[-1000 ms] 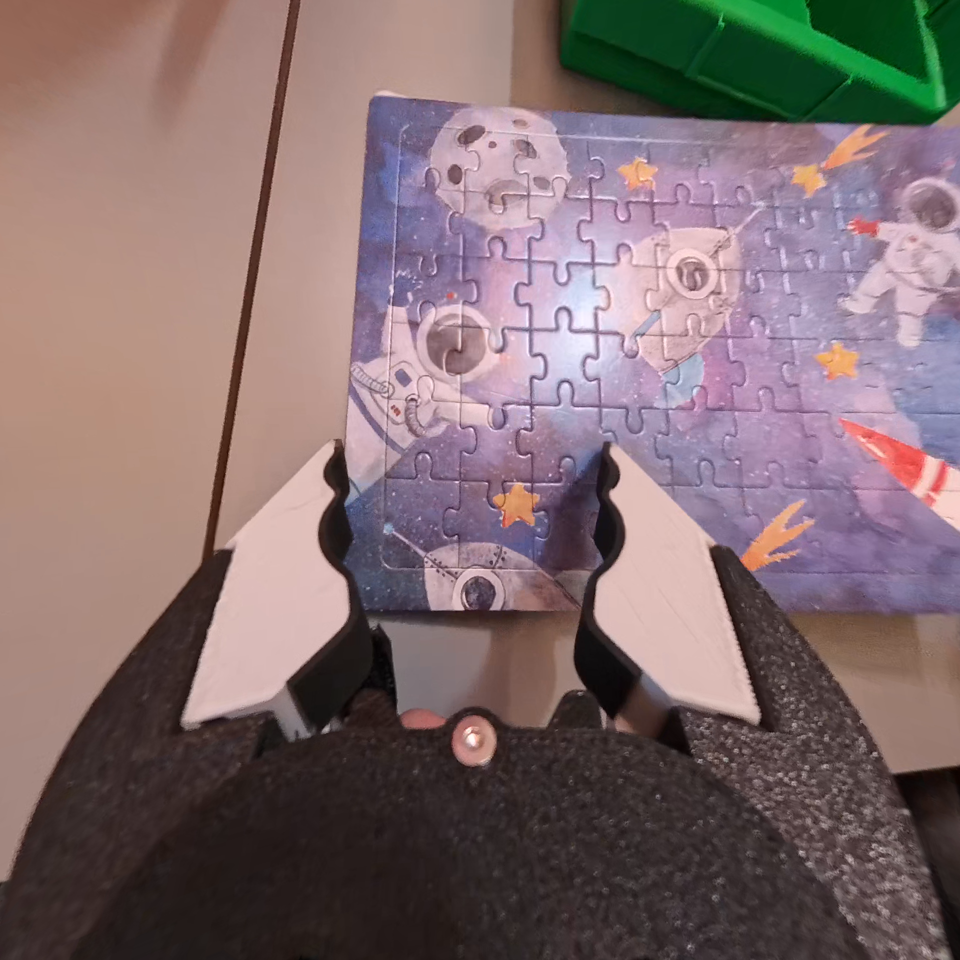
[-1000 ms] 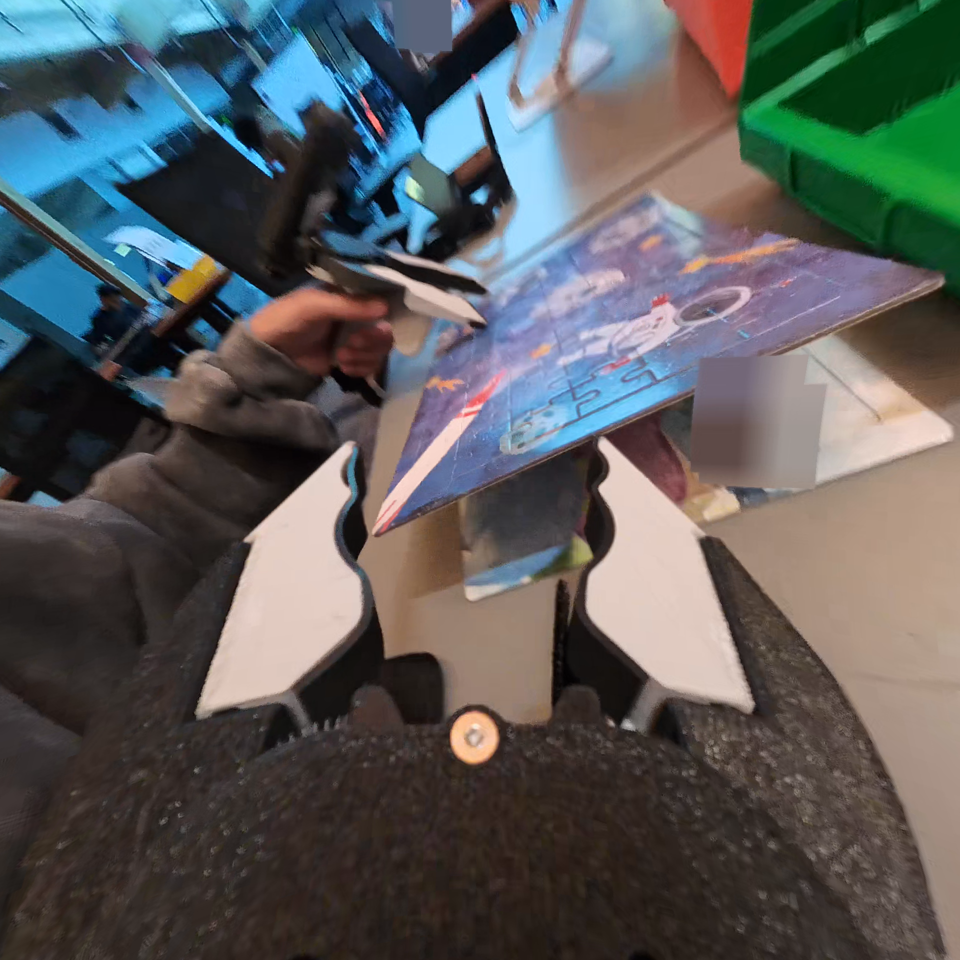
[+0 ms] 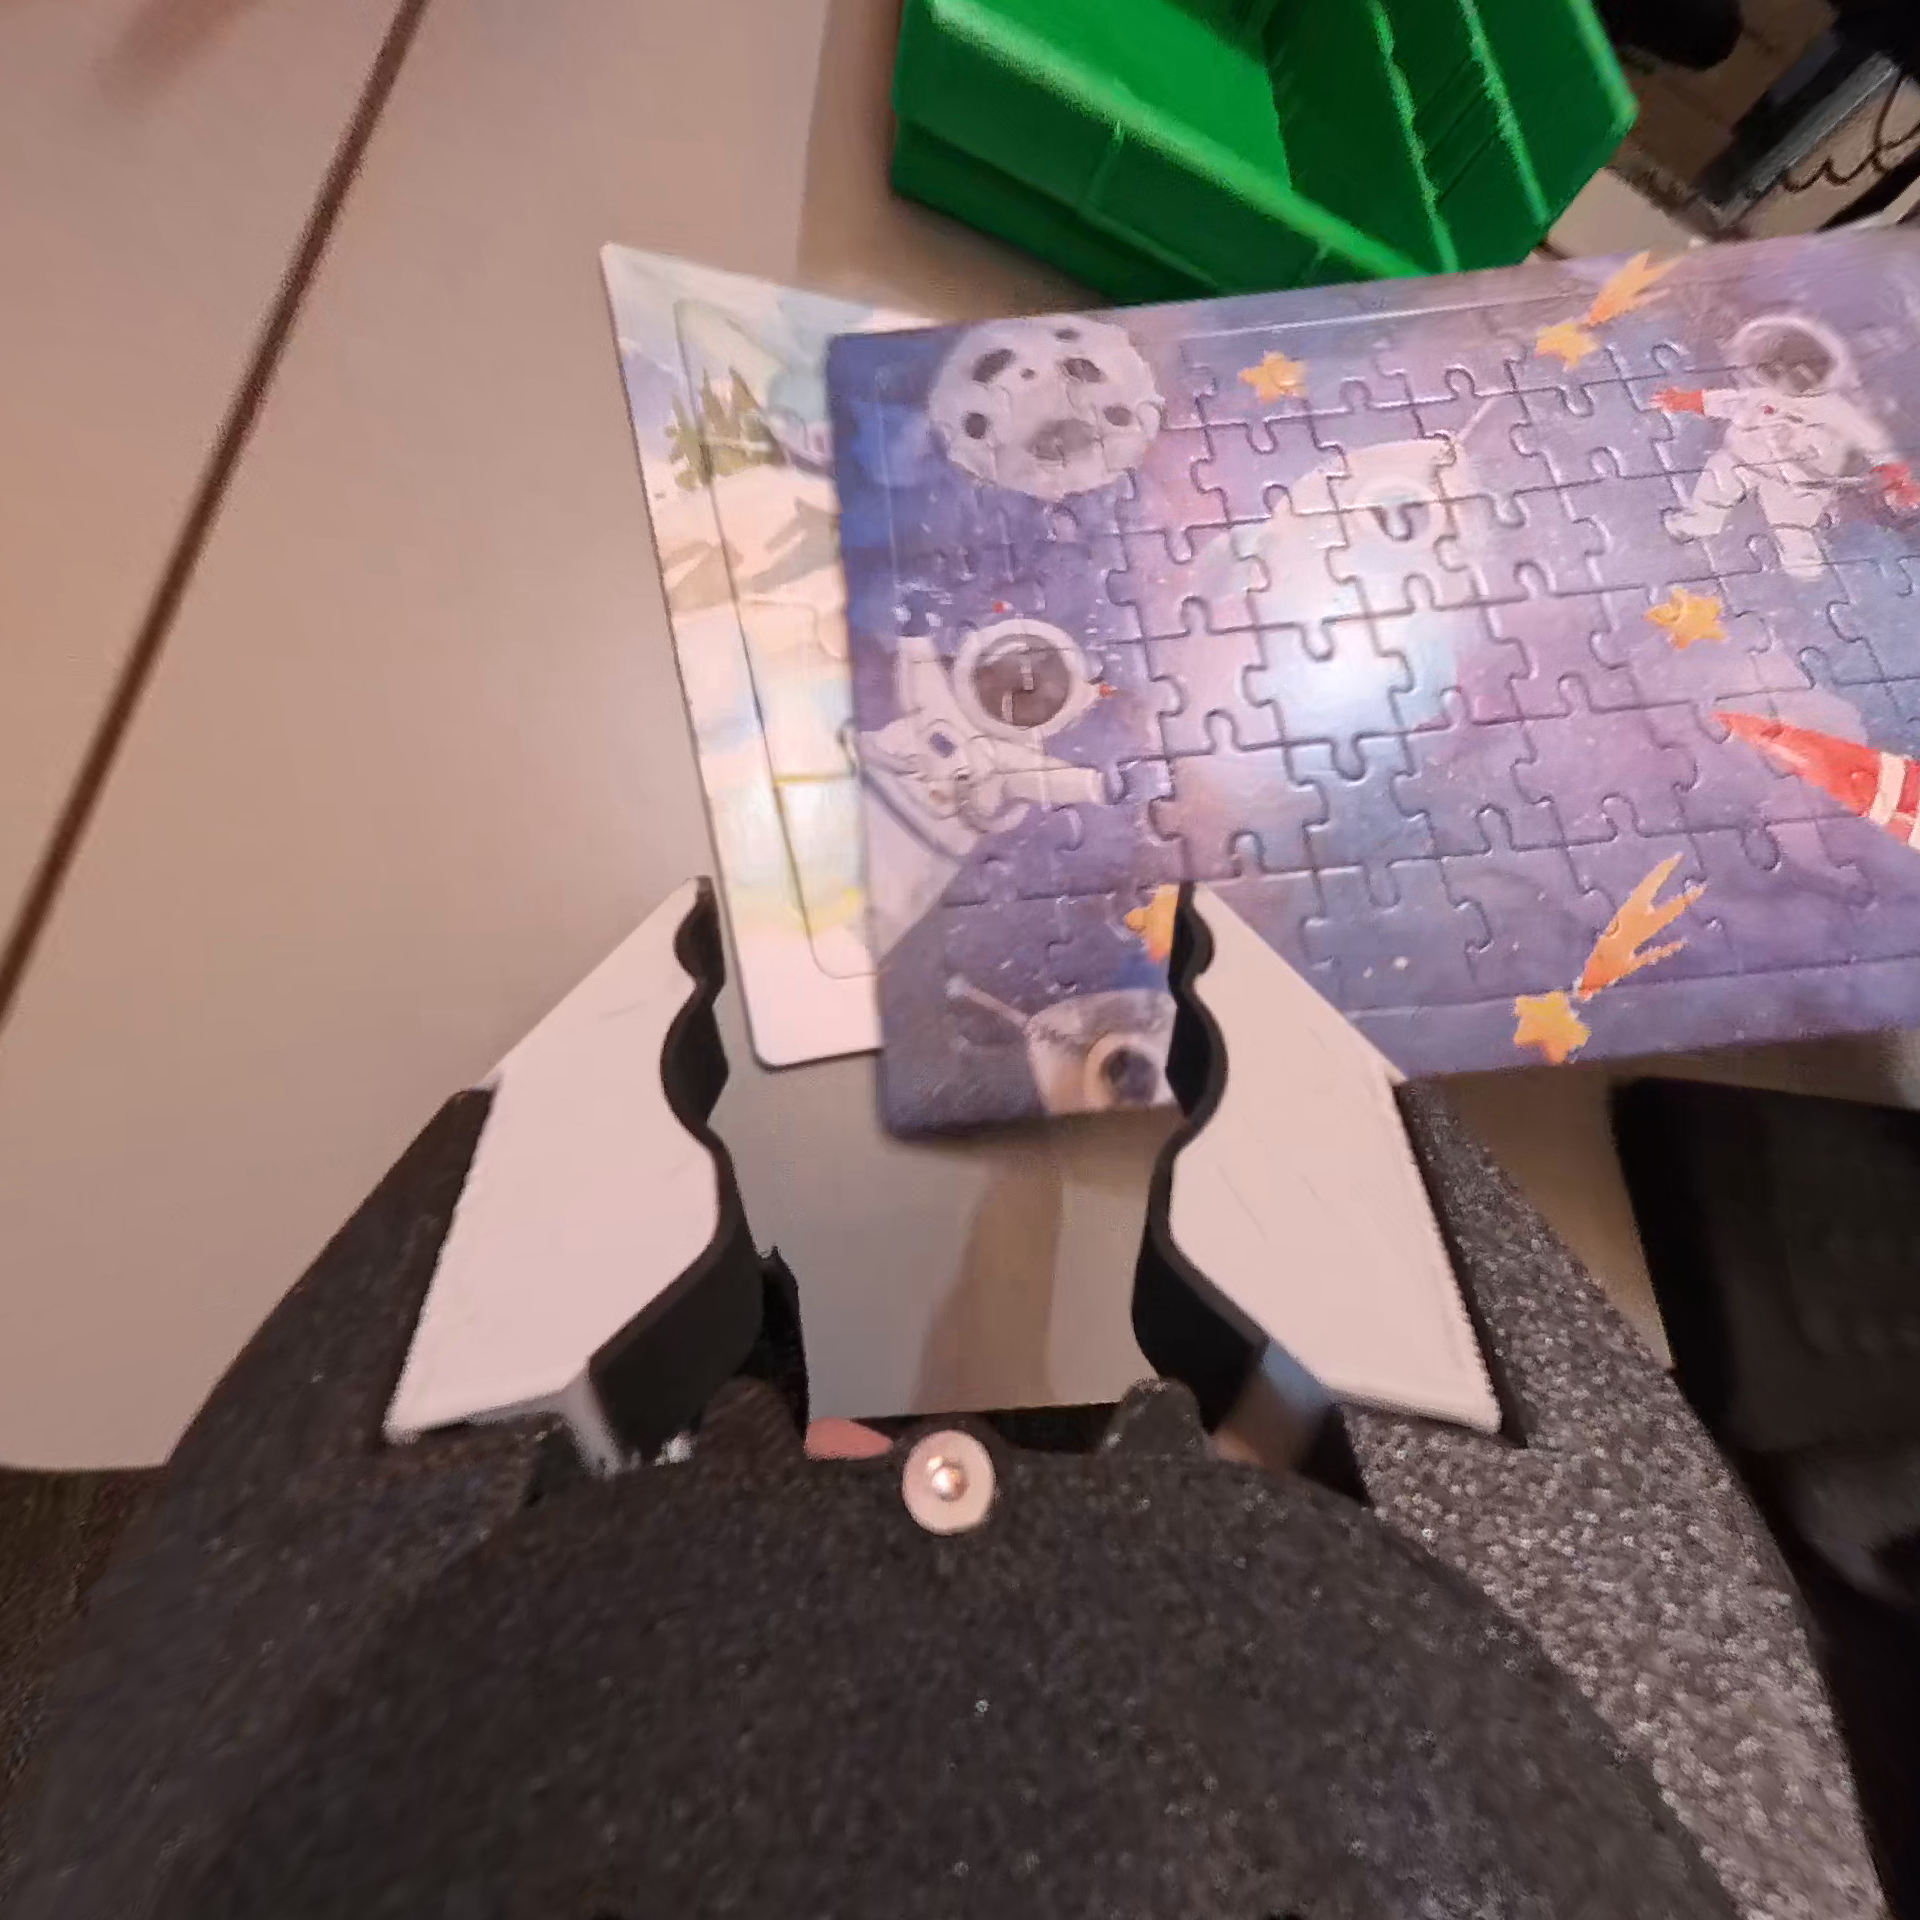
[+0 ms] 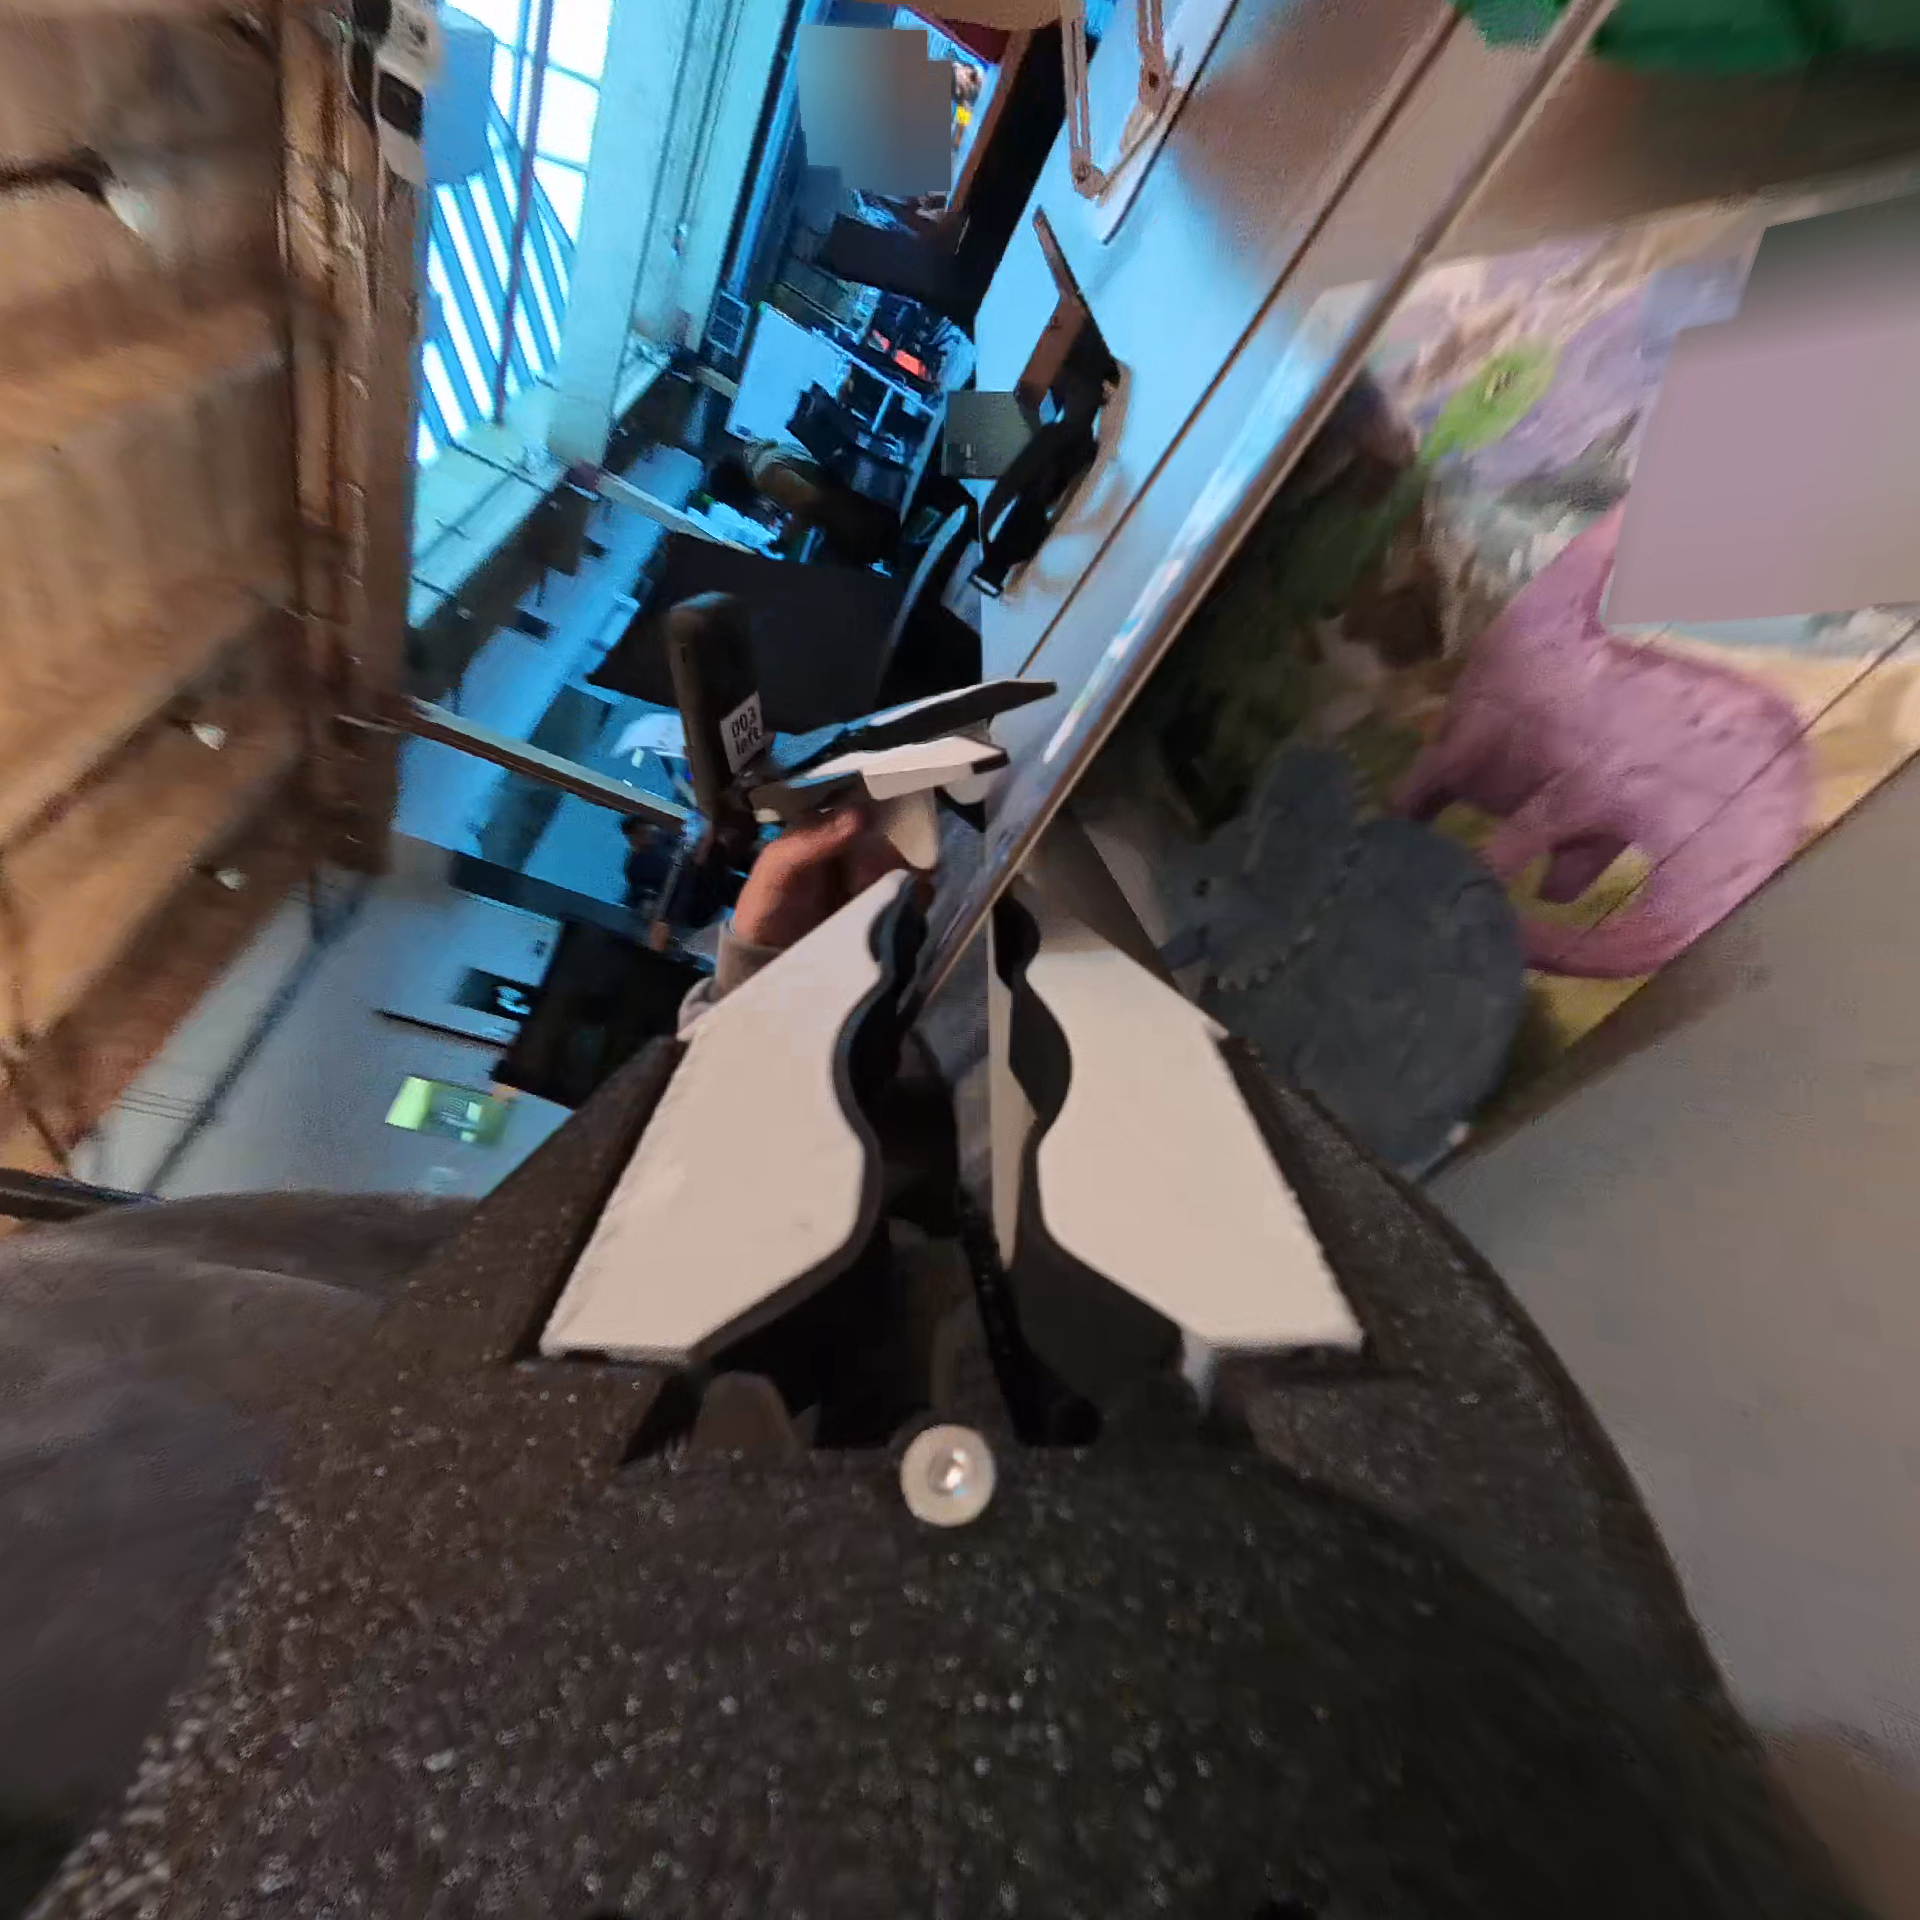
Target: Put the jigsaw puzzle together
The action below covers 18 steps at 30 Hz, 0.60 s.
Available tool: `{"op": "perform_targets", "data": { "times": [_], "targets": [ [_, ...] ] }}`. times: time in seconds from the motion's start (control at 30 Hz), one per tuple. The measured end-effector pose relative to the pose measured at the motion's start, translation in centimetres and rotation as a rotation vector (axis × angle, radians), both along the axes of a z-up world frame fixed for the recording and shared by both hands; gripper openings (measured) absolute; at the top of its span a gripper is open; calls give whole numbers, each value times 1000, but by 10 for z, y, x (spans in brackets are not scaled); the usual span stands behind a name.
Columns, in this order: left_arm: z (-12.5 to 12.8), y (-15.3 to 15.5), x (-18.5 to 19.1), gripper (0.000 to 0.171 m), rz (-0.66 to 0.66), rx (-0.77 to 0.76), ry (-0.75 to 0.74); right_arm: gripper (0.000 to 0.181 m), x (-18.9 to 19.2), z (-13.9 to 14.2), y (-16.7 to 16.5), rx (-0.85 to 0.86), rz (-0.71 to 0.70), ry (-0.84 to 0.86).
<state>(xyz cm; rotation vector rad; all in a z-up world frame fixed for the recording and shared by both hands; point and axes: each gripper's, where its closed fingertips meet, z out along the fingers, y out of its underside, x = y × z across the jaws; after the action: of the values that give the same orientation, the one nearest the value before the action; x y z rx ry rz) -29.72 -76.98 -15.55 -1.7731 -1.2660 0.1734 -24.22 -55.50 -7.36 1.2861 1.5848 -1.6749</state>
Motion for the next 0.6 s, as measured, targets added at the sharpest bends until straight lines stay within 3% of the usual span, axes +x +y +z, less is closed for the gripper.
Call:
{"op": "perform_targets", "data": {
  "times": [0.13,0.33,0.43,0.6],
  "targets": [
    [37,-10,-5,85,21,69,108,17,7,50,39,117,17,182],
    [91,24,-4,75,-112,240,234,7,30,105,131,618,2,550],
    [104,54,-9,69,-189,245,270,4,42,116,165,800,18,653],
    [122,143,7,68,-485,198,363,2,65,122,193,850,42,698]
  ]
}}
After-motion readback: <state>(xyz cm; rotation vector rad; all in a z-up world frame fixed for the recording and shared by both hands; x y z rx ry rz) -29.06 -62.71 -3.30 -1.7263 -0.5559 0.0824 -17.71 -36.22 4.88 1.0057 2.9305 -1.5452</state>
